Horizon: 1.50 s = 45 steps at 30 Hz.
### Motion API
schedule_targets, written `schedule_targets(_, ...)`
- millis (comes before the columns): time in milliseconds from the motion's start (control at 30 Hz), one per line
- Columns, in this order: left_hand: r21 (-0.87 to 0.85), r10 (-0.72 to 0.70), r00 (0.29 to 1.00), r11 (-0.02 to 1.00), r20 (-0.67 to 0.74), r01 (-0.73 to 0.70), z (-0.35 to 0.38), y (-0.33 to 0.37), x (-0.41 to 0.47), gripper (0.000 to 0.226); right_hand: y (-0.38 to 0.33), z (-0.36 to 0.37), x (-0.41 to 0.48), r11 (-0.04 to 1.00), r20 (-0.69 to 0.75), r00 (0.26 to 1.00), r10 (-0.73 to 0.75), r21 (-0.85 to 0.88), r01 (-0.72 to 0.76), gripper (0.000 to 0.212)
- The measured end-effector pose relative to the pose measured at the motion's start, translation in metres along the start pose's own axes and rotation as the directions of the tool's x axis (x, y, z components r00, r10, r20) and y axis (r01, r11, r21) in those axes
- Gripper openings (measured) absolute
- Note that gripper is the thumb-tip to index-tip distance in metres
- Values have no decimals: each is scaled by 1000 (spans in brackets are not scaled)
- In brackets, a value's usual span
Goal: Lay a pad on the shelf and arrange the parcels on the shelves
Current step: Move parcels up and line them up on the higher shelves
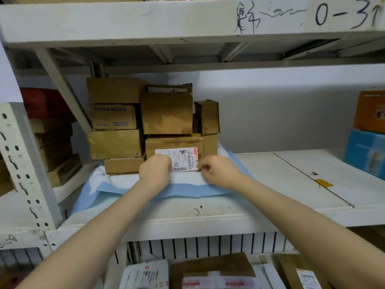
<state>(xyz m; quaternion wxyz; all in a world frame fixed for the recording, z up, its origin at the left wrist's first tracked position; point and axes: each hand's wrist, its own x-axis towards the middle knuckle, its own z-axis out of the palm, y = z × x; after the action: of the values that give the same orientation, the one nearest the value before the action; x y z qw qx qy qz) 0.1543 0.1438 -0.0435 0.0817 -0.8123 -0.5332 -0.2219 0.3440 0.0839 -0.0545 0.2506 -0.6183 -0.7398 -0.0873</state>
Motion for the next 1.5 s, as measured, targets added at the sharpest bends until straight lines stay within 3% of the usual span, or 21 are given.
schedule_targets(133,-192,133,988,970,-82,-147,-10,43,-2,24,20,-20,-23,950,-248,947,204,282,-131,25)
schedule_targets(300,-424,207,973,876,-102,-231,-19,118,3,22,62,-60,-61,920,-349,879,326,332,-209,20)
schedule_targets(433,-509,246,963,818,-112,-268,-28,189,3,20,101,-101,-102,886,-393,828,400,398,-240,15)
schedule_targets(500,-556,259,961,787,-98,-269,-30,228,1,18,119,-121,-125,880,-393,823,411,408,-244,4)
schedule_targets(700,-658,251,966,719,-56,-225,-25,372,-14,19,202,-186,-210,926,-464,805,370,253,-280,32)
schedule_targets(800,-695,266,964,689,-21,-205,-25,437,-18,18,250,-219,-244,932,-554,751,360,188,-309,11)
schedule_targets(967,-675,305,952,696,-30,-244,-37,502,-15,18,320,-260,-263,877,-670,603,433,160,-453,49)
schedule_targets(1100,-635,307,951,726,-45,-265,-50,528,-4,19,354,-286,-249,822,-716,536,447,94,-561,82)
schedule_targets(1200,-604,316,946,742,-69,-292,-60,537,2,24,361,-302,-236,799,-717,591,369,-81,-596,89)
schedule_targets(1300,-602,311,946,740,-90,-300,-67,538,8,26,358,-311,-227,753,-678,653,337,-222,-620,78)
schedule_targets(1400,-610,309,946,732,-99,-303,-71,533,11,24,354,-315,-223,747,-682,653,329,-235,-622,62)
schedule_targets(1500,-611,320,942,728,-99,-312,-73,524,13,22,348,-313,-220,811,-684,651,329,-149,-566,52)
